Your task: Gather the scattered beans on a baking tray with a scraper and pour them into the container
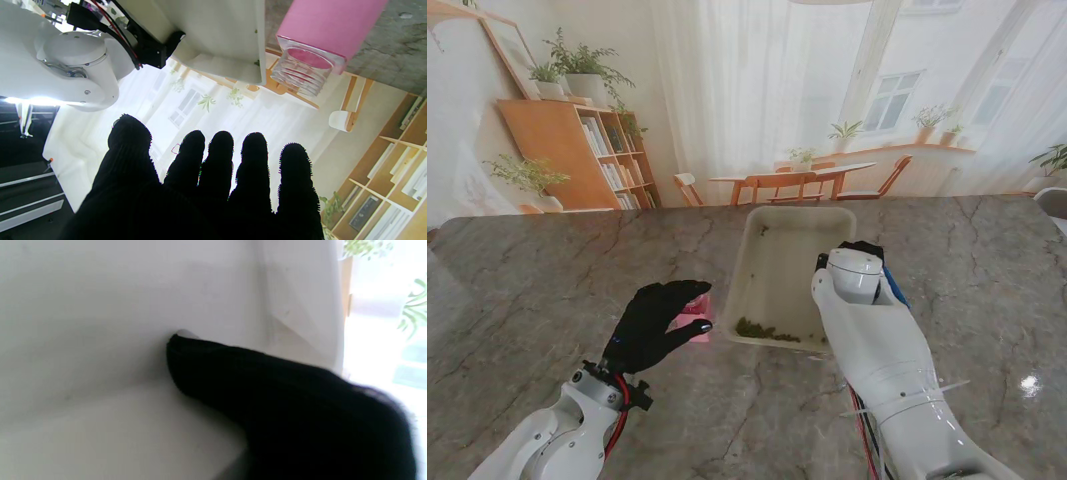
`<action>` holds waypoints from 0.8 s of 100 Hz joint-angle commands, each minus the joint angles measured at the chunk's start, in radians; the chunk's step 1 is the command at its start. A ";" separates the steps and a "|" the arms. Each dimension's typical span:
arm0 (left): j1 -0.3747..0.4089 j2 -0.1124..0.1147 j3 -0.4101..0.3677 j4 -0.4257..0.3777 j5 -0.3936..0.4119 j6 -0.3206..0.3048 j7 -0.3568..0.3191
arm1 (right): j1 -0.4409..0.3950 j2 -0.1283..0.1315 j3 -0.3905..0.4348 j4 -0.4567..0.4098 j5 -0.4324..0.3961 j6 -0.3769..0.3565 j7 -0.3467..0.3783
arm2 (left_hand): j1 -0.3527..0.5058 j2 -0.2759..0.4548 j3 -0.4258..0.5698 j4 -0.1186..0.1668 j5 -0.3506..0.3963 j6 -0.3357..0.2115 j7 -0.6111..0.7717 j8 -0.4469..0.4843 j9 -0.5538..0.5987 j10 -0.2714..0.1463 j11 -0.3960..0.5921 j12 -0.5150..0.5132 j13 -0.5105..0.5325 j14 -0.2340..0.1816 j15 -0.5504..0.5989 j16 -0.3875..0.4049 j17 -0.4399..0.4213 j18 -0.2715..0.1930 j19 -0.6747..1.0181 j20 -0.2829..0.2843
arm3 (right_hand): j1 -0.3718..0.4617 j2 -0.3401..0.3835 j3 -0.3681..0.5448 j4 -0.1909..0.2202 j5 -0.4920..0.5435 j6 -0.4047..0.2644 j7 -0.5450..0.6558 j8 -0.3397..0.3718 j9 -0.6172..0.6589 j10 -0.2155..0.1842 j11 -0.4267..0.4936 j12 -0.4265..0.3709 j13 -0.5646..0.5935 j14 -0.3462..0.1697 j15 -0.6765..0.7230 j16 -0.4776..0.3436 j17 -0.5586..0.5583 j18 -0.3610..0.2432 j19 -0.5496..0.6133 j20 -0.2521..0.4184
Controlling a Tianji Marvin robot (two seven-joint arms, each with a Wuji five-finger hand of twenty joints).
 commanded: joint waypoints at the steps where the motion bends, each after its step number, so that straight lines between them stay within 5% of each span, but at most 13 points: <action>1: 0.004 -0.003 -0.009 -0.006 -0.003 0.015 -0.001 | 0.033 0.003 0.007 -0.024 -0.004 0.005 0.024 | 0.029 0.047 -0.016 0.103 0.005 -0.020 0.000 0.007 -0.005 -0.030 -0.003 0.017 0.018 -0.010 0.003 0.005 -0.001 0.016 0.013 0.032 | 0.156 0.014 0.123 0.068 0.034 -0.025 0.047 0.004 0.066 -0.193 0.211 0.092 0.069 -0.135 0.215 0.091 0.120 -0.154 0.337 0.121; 55: -0.074 0.004 -0.062 -0.030 -0.066 0.062 -0.133 | 0.169 0.011 -0.023 -0.018 -0.038 0.035 0.109 | 0.028 0.050 -0.016 0.104 -0.004 -0.019 -0.004 0.005 -0.012 -0.028 -0.005 0.015 0.007 -0.009 -0.003 0.001 -0.011 0.017 -0.002 0.026 | 0.172 -0.015 0.123 0.054 0.045 -0.017 0.052 0.000 0.063 -0.207 0.224 0.136 0.048 -0.140 0.245 0.117 0.119 -0.143 0.333 0.142; 80: -0.142 0.008 -0.062 -0.004 -0.109 0.072 -0.192 | 0.262 -0.001 -0.068 0.073 -0.022 0.025 0.149 | 0.028 0.052 -0.016 0.104 -0.008 -0.018 -0.006 0.003 -0.014 -0.026 -0.006 0.014 0.003 -0.008 -0.004 -0.001 -0.012 0.018 -0.009 0.022 | 0.172 -0.016 0.123 0.058 0.046 -0.018 0.053 0.000 0.065 -0.208 0.222 0.140 0.048 -0.142 0.250 0.113 0.119 -0.147 0.331 0.153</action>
